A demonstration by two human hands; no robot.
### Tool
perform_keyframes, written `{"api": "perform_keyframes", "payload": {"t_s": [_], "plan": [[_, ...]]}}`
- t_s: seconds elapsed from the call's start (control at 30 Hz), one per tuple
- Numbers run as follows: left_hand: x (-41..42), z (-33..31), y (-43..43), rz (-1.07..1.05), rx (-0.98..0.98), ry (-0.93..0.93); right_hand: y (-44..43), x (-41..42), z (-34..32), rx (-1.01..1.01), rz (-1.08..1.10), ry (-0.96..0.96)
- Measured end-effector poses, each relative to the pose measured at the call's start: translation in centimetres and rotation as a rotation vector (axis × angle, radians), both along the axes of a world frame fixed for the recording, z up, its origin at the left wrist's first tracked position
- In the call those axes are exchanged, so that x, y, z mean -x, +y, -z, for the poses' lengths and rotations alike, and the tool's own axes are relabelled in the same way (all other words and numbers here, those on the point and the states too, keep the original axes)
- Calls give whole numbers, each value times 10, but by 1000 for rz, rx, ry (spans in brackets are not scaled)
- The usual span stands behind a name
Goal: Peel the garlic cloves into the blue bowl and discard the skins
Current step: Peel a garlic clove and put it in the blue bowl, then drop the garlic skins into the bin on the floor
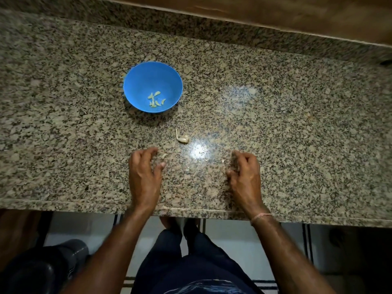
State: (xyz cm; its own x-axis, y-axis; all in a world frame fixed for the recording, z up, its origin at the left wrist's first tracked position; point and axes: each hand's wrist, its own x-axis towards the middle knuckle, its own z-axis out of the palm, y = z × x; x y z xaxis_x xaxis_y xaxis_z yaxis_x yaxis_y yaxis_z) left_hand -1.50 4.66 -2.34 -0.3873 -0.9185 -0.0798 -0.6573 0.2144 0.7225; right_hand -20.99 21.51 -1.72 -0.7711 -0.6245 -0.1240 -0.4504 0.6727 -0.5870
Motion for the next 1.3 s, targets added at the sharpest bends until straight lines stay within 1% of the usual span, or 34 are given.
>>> {"api": "perform_keyframes", "payload": {"t_s": [0.07, 0.1, 0.17, 0.27, 0.4, 0.5, 0.57, 0.67, 0.77, 0.87, 0.93, 1.0, 1.03, 1.1, 1.2, 1.3], "plan": [[-1, -1, 19, 26, -7, 12, -2, -5, 1, -27, 31, 14], [0, 0, 31, 68, -34, 6, -8, -12, 0, -6, 31, 4], [6, 3, 48, 187, -75, -14, -28, -30, -4, 53, 0, -60], [25, 5, 50, 284, -35, -43, -55, -52, -8, 129, -43, -141], [51, 2, 39, 255, -37, -21, -46, -37, -13, 222, 87, -155], [52, 8, 40, 231, -23, 34, -17, -21, -14, 236, 137, -154], [49, 12, 45, 226, 1, 9, -6, -17, -13, 246, 154, -177], [56, 15, 48, 238, 36, -46, -4, -17, -11, 249, 113, -236], [75, 10, 43, 228, 18, -21, -1, -13, -6, 269, 36, -293], [82, 8, 42, 188, 41, -1, 5, -2, -5, 273, -16, -351], [84, 9, 43, 182, 99, -59, 7, 9, -6, 273, -41, -369], [86, 11, 45, 174, 123, -106, 5, 19, -7, 266, -81, -343], [87, 10, 46, 153, 109, -102, 2, 22, -6, 255, -110, -308], [83, 6, 51, 55, 50, -26, -8, 26, -5, 206, -186, -219], [63, -4, 63, -198, -94, 132, -31, 17, -3, 162, -323, -101], [42, -7, 70, -398, -184, 202, -53, -8, -4, 156, -493, -62]]}}
